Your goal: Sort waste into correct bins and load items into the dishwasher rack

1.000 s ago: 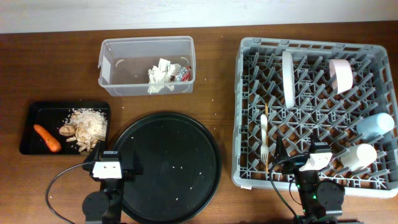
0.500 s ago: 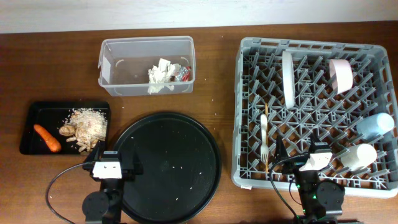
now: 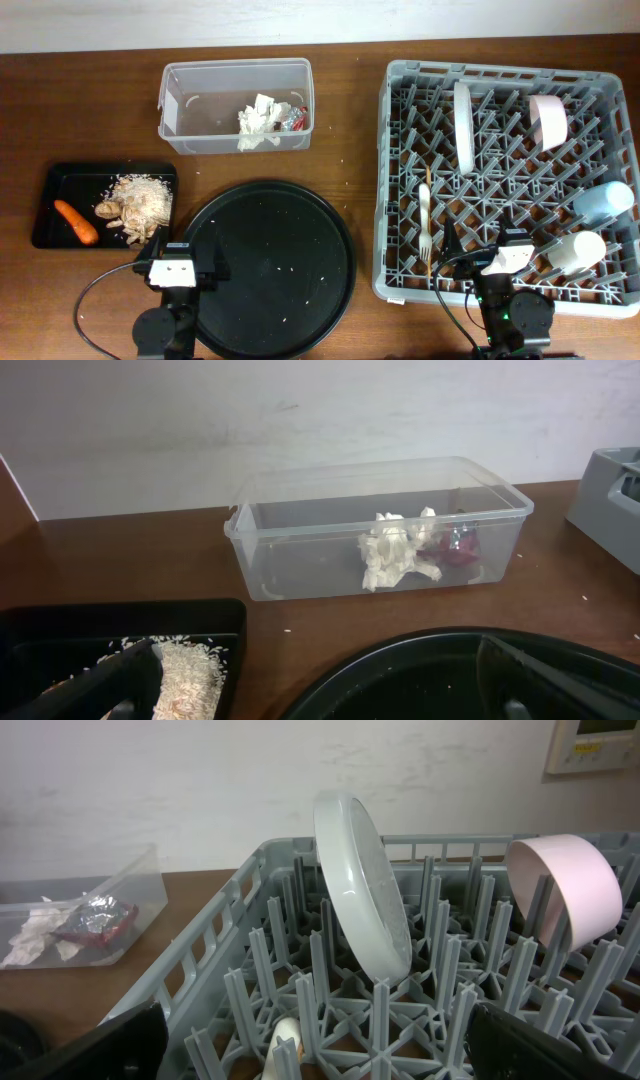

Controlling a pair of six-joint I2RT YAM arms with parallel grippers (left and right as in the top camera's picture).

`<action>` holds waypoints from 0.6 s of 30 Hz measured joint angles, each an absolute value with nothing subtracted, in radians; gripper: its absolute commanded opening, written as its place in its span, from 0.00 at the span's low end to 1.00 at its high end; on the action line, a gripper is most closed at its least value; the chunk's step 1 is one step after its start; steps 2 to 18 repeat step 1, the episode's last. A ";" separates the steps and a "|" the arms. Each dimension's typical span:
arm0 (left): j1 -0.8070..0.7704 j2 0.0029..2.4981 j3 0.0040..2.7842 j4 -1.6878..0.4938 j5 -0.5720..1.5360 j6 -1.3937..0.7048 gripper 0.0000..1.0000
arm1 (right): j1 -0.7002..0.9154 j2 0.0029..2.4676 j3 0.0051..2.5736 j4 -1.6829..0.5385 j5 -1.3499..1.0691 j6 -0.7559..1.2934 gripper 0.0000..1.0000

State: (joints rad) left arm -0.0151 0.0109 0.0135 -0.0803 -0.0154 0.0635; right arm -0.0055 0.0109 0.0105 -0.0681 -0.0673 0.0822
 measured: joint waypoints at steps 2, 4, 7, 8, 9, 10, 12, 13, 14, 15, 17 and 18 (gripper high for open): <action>-0.015 0.011 0.014 -0.080 -0.015 0.064 0.99 | -0.006 0.011 0.010 -0.068 -0.067 0.082 0.98; -0.015 0.011 0.014 -0.080 -0.015 0.064 0.99 | -0.006 0.011 0.010 -0.068 -0.067 0.082 0.98; -0.015 0.011 0.014 -0.080 -0.015 0.064 0.99 | -0.006 0.011 0.010 -0.068 -0.067 0.082 0.98; -0.015 0.011 0.014 -0.080 -0.015 0.064 0.99 | -0.006 0.011 0.010 -0.068 -0.067 0.082 0.98; -0.015 0.011 0.014 -0.080 -0.015 0.064 0.99 | -0.006 0.011 0.010 -0.068 -0.067 0.082 0.98; -0.015 0.011 0.014 -0.080 -0.015 0.064 0.99 | -0.006 0.011 0.010 -0.068 -0.067 0.082 0.98; -0.015 0.011 0.014 -0.080 -0.015 0.064 0.99 | -0.006 0.011 0.010 -0.068 -0.067 0.082 0.98; -0.015 0.011 0.014 -0.080 -0.015 0.064 0.99 | -0.006 0.011 0.010 -0.068 -0.067 0.082 0.98; -0.015 0.011 0.014 -0.080 -0.015 0.064 0.99 | -0.006 0.011 0.010 -0.068 -0.067 0.082 0.98; -0.015 0.011 0.014 -0.080 -0.015 0.064 0.99 | -0.006 0.011 0.010 -0.068 -0.067 0.082 0.98; -0.015 0.011 0.014 -0.080 -0.015 0.064 0.99 | -0.006 0.011 0.010 -0.068 -0.067 0.082 0.98; -0.015 0.011 0.014 -0.080 -0.015 0.064 0.99 | -0.006 0.011 0.010 -0.068 -0.067 0.082 0.98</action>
